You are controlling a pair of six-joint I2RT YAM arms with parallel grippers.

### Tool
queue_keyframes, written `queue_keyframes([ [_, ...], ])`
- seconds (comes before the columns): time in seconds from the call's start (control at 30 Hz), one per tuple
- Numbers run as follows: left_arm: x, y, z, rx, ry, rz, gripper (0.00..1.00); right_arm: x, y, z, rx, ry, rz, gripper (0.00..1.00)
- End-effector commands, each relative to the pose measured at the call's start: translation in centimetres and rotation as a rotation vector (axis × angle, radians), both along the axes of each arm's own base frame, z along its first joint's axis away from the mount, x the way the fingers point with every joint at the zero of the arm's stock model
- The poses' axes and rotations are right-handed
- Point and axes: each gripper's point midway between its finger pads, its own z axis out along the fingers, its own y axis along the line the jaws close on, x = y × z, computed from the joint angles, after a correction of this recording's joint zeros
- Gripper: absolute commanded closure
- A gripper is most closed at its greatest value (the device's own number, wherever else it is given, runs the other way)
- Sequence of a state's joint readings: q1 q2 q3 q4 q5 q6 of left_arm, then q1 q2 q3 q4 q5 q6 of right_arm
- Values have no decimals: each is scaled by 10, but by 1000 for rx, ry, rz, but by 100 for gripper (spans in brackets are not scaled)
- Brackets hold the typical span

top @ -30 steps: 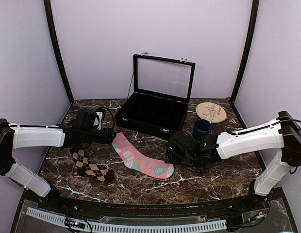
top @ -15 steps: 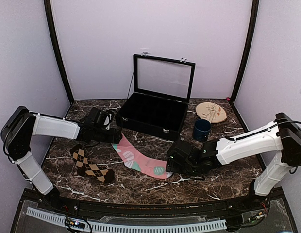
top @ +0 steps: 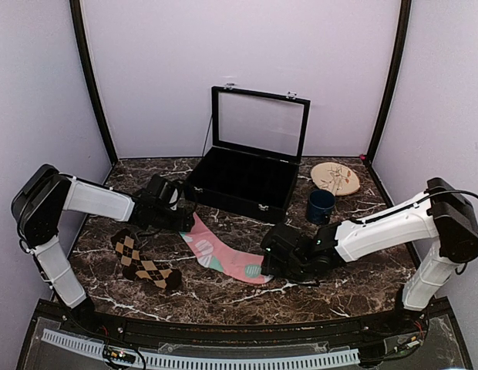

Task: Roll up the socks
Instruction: Pick up the sock from the center of the board.

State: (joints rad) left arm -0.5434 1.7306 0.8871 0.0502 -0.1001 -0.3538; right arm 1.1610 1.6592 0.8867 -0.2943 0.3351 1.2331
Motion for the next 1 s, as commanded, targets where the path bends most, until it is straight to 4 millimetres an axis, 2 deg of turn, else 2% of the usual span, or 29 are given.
queue_keyframes([
  [0.0, 3, 5, -2, 17, 17, 32, 19, 8, 15, 8, 56, -10, 6, 35],
  [0.1, 2, 6, -8, 21, 31, 36, 19, 9, 17, 4, 61, 2, 10, 39],
  [0.27, 1, 10, -15, 26, 50, 41, 19, 7, 17, -3, 73, 24, 4, 40],
  [0.37, 2, 11, -18, 27, 55, 43, 19, 6, 16, -7, 90, 37, -5, 45],
  [0.43, 1, 11, -20, 29, 60, 46, 19, 6, 16, -9, 102, 43, -11, 57],
  [0.5, 2, 13, -22, 31, 65, 49, 19, 6, 17, -10, 114, 45, -20, 77],
  [0.57, 1, 13, -25, 31, 75, 51, 19, 6, 17, -11, 118, 49, -23, 88],
  [0.77, -2, 15, -33, 38, 99, 50, 19, 6, 12, -9, 122, 47, -42, 93],
  [0.97, -5, 15, -29, 27, 103, 54, 19, 6, -7, 9, 113, 12, -74, 95],
])
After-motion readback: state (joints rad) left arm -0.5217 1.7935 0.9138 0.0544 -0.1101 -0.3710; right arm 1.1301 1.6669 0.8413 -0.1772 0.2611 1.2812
